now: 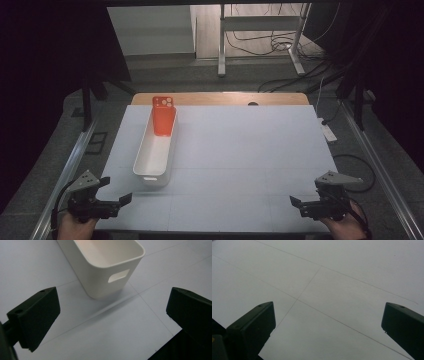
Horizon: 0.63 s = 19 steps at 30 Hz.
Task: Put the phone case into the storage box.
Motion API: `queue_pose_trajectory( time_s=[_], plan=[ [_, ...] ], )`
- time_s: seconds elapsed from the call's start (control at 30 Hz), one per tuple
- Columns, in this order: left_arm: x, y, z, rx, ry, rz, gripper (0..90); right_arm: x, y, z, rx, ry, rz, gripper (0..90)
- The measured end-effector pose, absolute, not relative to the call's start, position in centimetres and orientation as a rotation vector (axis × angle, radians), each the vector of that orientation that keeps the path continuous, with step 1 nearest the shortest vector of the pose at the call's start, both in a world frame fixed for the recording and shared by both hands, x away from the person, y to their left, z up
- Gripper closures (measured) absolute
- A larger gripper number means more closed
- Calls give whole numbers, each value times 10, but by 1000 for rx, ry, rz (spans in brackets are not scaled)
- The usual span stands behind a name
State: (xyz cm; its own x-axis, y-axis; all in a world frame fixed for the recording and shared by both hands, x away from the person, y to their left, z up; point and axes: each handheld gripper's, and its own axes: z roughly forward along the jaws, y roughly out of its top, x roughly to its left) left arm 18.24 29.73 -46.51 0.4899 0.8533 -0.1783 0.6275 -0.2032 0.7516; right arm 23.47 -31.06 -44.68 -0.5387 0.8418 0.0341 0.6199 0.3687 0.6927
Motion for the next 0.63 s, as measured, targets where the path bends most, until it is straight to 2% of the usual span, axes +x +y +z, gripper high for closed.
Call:
queue_pose_trajectory(
  time_s=[0.63],
  plan=[
    [178,300,-469,1919,1250,334,6,235,-310,-447,1282,2308,948,0]
  ],
)
